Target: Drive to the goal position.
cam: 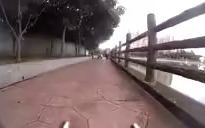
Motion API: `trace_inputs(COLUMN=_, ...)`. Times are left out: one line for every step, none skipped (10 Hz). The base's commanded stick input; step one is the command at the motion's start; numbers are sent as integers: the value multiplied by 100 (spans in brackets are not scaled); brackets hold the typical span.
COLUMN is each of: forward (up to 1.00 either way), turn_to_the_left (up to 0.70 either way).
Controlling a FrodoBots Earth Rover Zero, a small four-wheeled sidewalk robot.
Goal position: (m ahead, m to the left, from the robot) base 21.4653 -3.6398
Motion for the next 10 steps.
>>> trace_inputs(forward=70, turn_to_the_left=0)
trace_inputs(forward=70, turn_to_the_left=0)
trace_inputs(forward=70, turn_to_the_left=0)
trace_inputs(forward=70, turn_to_the_left=0)
trace_inputs(forward=70, turn_to_the_left=0)
trace_inputs(forward=70, turn_to_the_left=0)
trace_inputs(forward=70, turn_to_the_left=0)
trace_inputs(forward=70, turn_to_the_left=0)
trace_inputs(forward=70, turn_to_the_left=0)
trace_inputs(forward=70, turn_to_the_left=0)
